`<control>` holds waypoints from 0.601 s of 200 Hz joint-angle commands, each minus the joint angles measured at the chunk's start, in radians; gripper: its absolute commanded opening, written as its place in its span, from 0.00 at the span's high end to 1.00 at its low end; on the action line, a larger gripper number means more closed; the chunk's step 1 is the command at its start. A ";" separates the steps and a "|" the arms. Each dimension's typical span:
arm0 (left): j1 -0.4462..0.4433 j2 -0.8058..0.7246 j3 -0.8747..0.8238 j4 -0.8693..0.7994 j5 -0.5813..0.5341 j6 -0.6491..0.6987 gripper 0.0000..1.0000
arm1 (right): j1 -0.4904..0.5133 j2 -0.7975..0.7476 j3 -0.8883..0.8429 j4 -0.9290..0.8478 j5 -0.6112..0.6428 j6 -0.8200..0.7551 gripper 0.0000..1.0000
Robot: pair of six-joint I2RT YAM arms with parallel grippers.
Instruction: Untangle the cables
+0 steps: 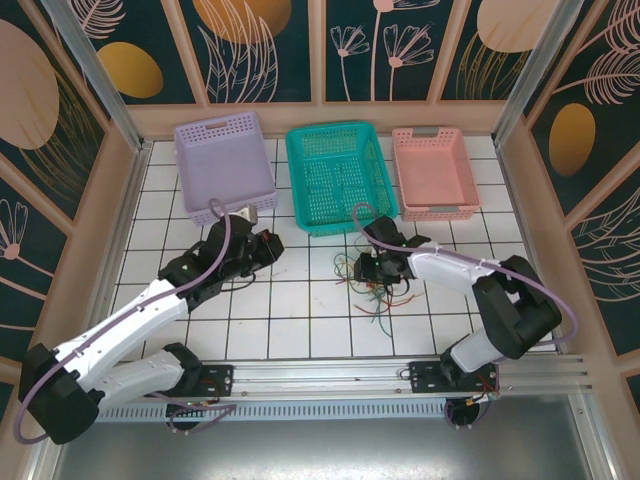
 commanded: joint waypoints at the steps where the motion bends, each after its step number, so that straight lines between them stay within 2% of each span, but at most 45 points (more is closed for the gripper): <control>1: 0.001 0.040 -0.026 0.106 0.107 -0.019 1.00 | -0.001 -0.073 0.029 -0.059 0.037 -0.042 0.53; 19: 0.000 0.088 -0.032 0.157 0.162 -0.031 0.99 | -0.009 -0.100 0.046 -0.097 0.019 -0.070 0.49; 31: -0.003 0.126 -0.031 0.170 0.176 -0.044 0.86 | -0.010 -0.124 0.046 -0.112 0.006 -0.089 0.48; 42: -0.004 0.153 -0.037 0.195 0.182 -0.077 0.64 | -0.011 -0.147 0.045 -0.129 -0.002 -0.097 0.47; 49: -0.006 0.172 -0.047 0.227 0.195 -0.105 0.59 | -0.013 -0.161 0.043 -0.140 -0.007 -0.097 0.46; 58: -0.013 0.197 -0.054 0.280 0.215 -0.119 0.60 | -0.020 -0.182 0.040 -0.156 -0.011 -0.086 0.46; 77: -0.037 0.261 -0.011 0.294 0.224 -0.083 0.75 | -0.060 -0.229 0.035 -0.151 -0.046 -0.057 0.51; 97: -0.052 0.320 0.013 0.295 0.236 -0.053 0.80 | -0.066 -0.230 0.054 -0.103 -0.072 -0.095 0.59; 100: -0.054 0.326 0.012 0.301 0.240 -0.052 0.80 | -0.093 -0.224 0.060 -0.094 -0.086 -0.110 0.60; 120: -0.067 0.346 0.005 0.309 0.238 -0.040 0.80 | -0.102 -0.122 0.113 -0.067 -0.155 -0.220 0.63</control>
